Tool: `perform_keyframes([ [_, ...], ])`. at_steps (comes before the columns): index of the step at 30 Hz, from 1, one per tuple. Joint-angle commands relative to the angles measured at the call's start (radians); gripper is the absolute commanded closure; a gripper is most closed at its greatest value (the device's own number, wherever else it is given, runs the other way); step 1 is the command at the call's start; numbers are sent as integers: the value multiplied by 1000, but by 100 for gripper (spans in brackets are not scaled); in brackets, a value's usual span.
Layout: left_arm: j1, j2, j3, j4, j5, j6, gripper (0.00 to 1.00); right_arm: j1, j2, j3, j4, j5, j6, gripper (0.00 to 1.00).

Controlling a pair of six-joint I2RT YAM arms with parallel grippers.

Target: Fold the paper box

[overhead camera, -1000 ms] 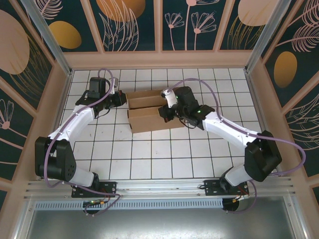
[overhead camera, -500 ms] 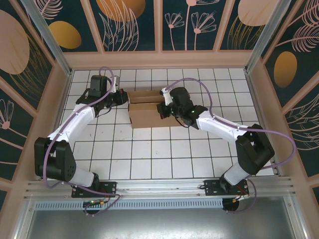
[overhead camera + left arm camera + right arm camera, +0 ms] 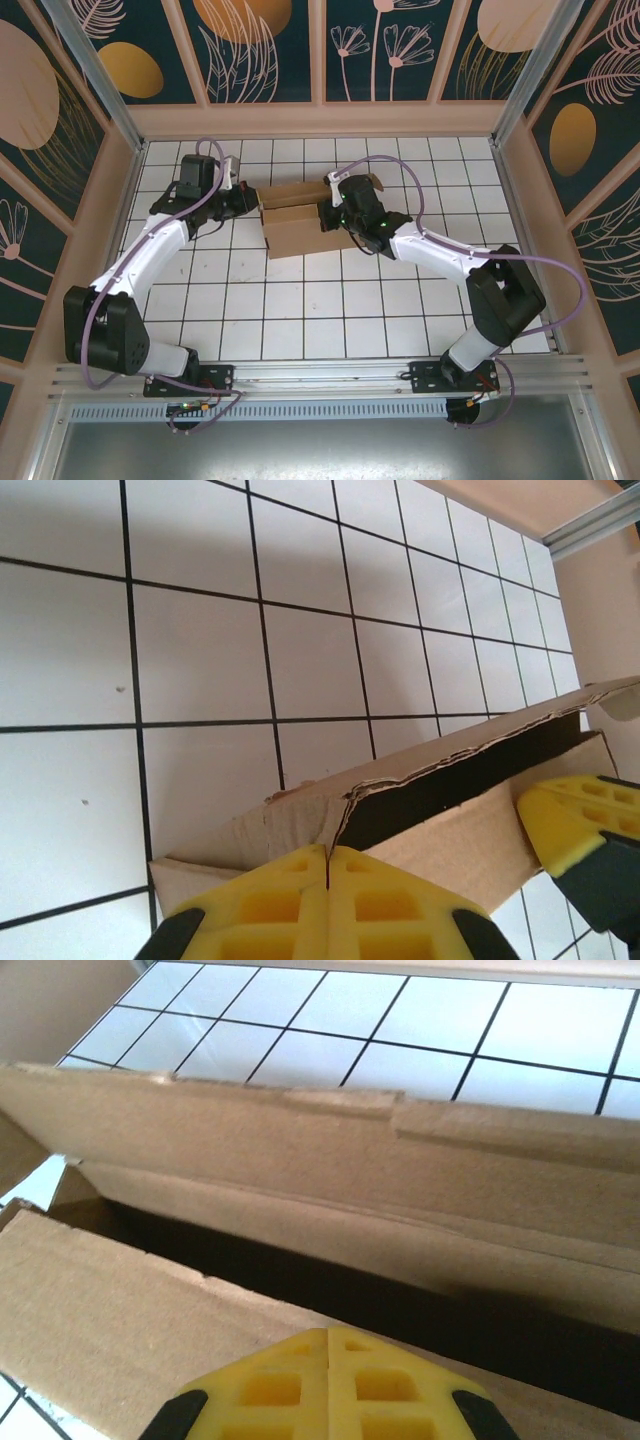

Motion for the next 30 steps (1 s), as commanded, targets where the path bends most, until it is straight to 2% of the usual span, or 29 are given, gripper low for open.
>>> perform_keyframes([
  [1,-20,-49,-40,23,46,-63,100,5,38,-51,-40,75,57,100],
  [7,-88,-80,-85,52,10,-124,100,5,50,-55,-14,99,79,100],
  [13,-106,-122,-111,55,-64,-179,100,15,36,-79,7,147,90,100],
  [22,-155,-139,-188,84,-107,-252,100,22,13,-131,48,206,99,100],
  [30,-195,-153,-202,75,-151,-256,100,27,2,-152,69,236,101,100],
])
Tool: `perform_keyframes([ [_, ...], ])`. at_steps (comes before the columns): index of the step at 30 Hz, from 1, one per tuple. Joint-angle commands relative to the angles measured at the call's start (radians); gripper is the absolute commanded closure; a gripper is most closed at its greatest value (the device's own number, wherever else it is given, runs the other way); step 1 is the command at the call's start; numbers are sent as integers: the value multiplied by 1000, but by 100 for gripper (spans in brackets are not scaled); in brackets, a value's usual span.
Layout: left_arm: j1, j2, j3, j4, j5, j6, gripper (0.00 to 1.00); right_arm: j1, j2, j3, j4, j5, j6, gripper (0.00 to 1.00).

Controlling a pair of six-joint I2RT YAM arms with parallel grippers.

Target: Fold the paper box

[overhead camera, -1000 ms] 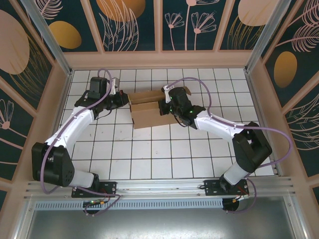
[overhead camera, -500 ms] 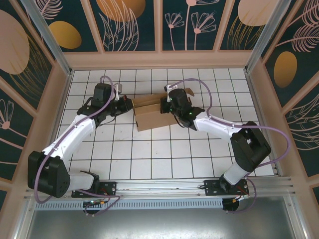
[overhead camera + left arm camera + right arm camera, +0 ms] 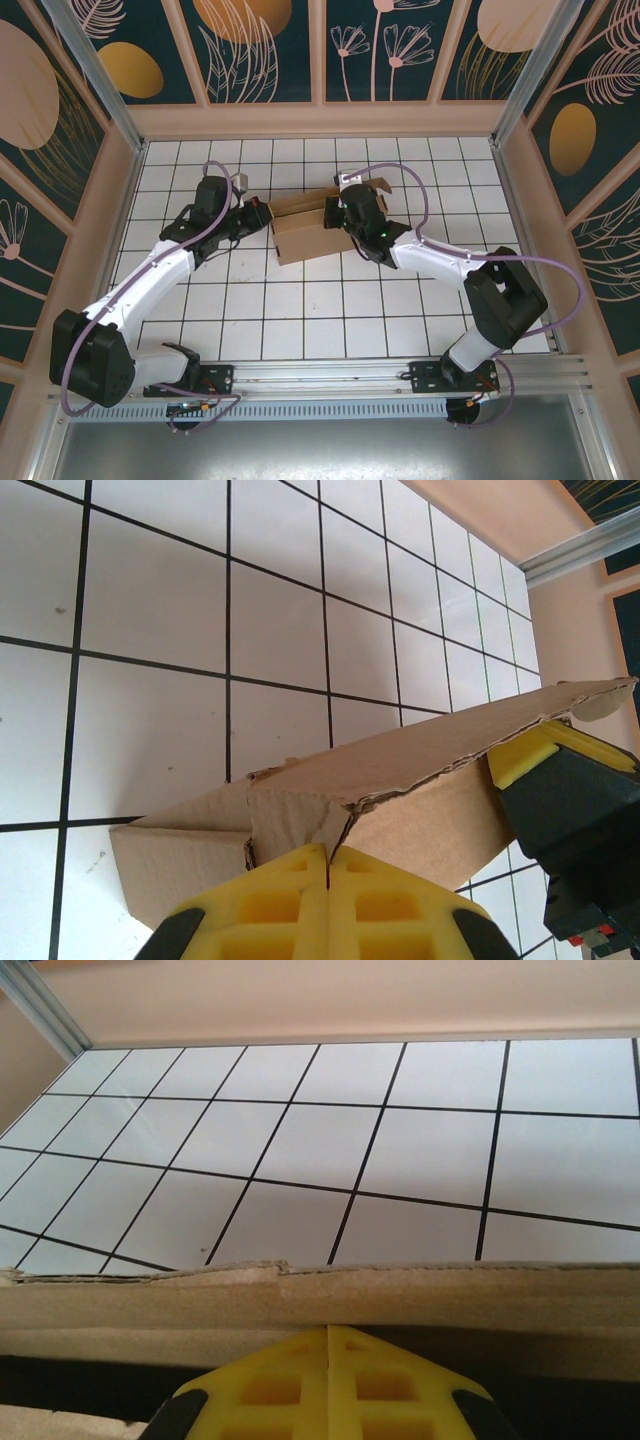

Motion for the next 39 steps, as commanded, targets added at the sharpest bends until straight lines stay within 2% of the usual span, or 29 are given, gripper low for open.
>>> perform_keyframes([
  [1,-22,-11,-45,-38,12,-12,100,10,17,-56,-98,40,27,100],
  [8,-33,-50,-126,8,3,-29,100,8,9,-82,-72,46,7,100],
  [14,-33,-53,-89,9,18,-43,100,8,19,-77,-75,38,10,100],
  [19,-34,-38,-67,-33,-1,9,100,5,16,-68,-81,38,10,100],
  [23,-33,-43,-112,-38,-18,39,100,-2,-4,-61,-81,10,-7,100],
  [28,-33,-47,-131,-37,-35,60,100,-12,-50,-37,-71,-81,-36,99],
  [31,-33,-44,-114,-59,-63,88,100,-32,-107,-14,-80,-191,-65,88],
  [36,-33,-31,-88,-81,-92,123,100,-146,-265,11,-149,-417,-163,73],
  [38,-33,-21,-72,-88,-100,136,100,-183,-315,16,-195,-423,-241,73],
  [39,-33,-15,-62,-93,-105,145,100,-234,-341,12,-211,-396,-290,75],
])
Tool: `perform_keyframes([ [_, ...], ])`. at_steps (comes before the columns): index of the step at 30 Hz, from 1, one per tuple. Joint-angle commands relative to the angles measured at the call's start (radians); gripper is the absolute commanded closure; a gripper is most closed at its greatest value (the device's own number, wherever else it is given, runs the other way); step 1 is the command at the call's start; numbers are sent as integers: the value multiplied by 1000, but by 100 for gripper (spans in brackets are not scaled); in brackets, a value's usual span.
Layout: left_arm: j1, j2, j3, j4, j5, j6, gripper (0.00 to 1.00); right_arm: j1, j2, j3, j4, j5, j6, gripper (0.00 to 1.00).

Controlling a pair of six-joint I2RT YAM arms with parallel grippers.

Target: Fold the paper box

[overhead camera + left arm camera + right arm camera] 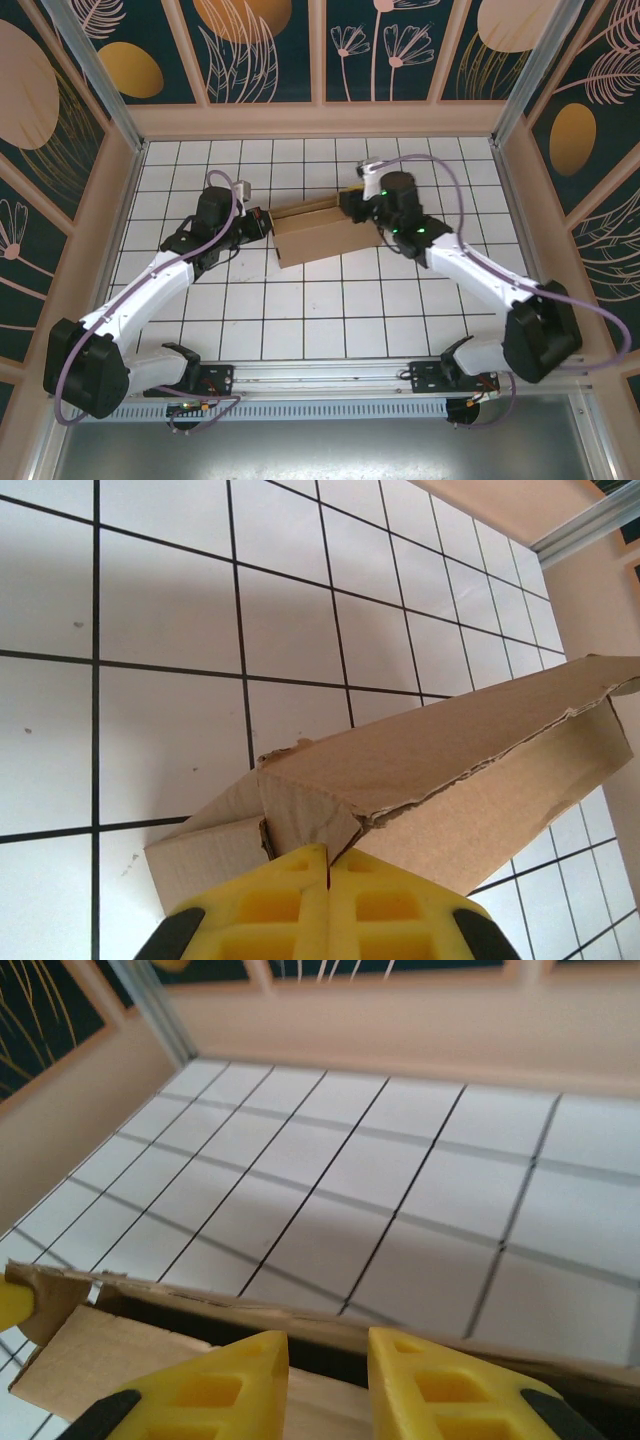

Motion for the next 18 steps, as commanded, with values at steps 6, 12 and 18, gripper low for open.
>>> perform_keyframes([
  [6,-4,70,68,-153,-67,101,100,-247,-190,-104,-21,-138,-496,74],
  [12,-5,94,109,-170,-101,168,100,-449,-126,-168,80,-595,-671,71],
  [18,-6,96,144,-180,-106,216,100,-487,-33,-159,203,-700,-729,64],
])
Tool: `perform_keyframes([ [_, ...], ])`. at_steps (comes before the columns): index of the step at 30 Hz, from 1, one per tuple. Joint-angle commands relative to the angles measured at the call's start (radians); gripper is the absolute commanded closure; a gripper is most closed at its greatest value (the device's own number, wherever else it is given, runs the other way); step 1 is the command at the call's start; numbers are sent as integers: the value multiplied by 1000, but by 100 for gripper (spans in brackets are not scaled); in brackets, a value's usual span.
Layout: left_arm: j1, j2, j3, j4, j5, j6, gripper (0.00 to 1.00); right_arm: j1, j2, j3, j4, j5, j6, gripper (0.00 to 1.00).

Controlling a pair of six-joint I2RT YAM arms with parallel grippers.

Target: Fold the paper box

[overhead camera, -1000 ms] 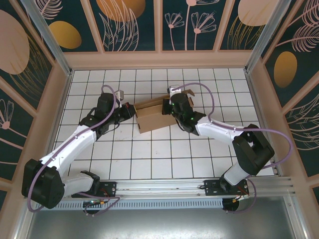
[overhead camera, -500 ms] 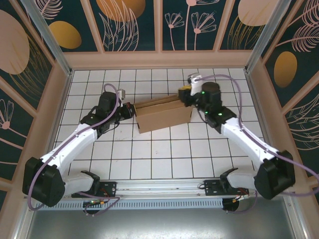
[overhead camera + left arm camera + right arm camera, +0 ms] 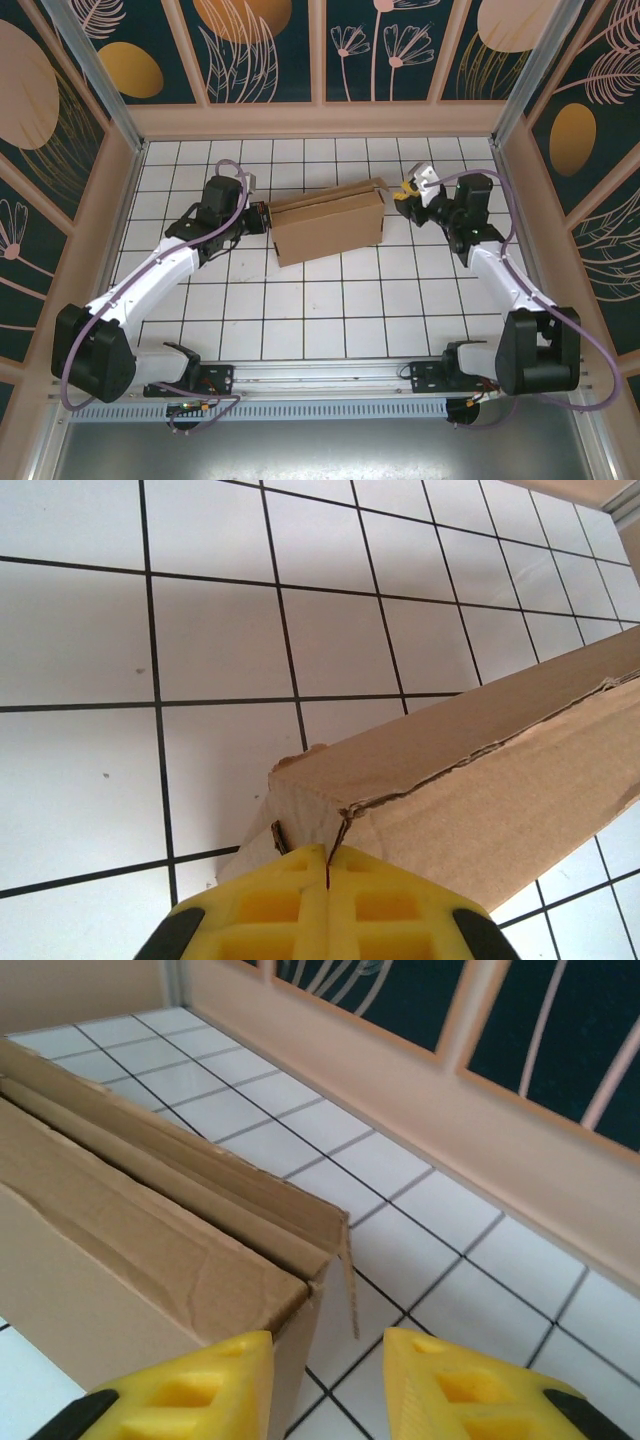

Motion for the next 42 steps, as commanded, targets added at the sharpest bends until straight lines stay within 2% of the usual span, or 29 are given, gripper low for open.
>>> perform_keyframes([
  [1,-3,13,28,-75,-15,55,100,-7,39,18,100,-139,-100,63],
  [8,-4,4,21,-64,-2,75,100,-6,142,99,-16,-162,-188,62],
  [10,-5,2,14,-62,2,80,100,2,149,94,-9,-122,-180,63],
  [16,-19,0,8,-65,-12,104,100,7,157,92,-29,-67,-154,72],
  [24,-31,-3,8,-67,-10,111,100,32,192,116,-65,-15,-148,78],
  [28,-31,-11,7,-68,-18,117,100,36,196,120,-67,-5,-139,84],
  [32,-32,-11,7,-70,-26,123,100,44,203,143,-97,-5,-132,100],
  [42,-36,-9,11,-70,-54,135,100,149,180,256,-337,119,31,100],
])
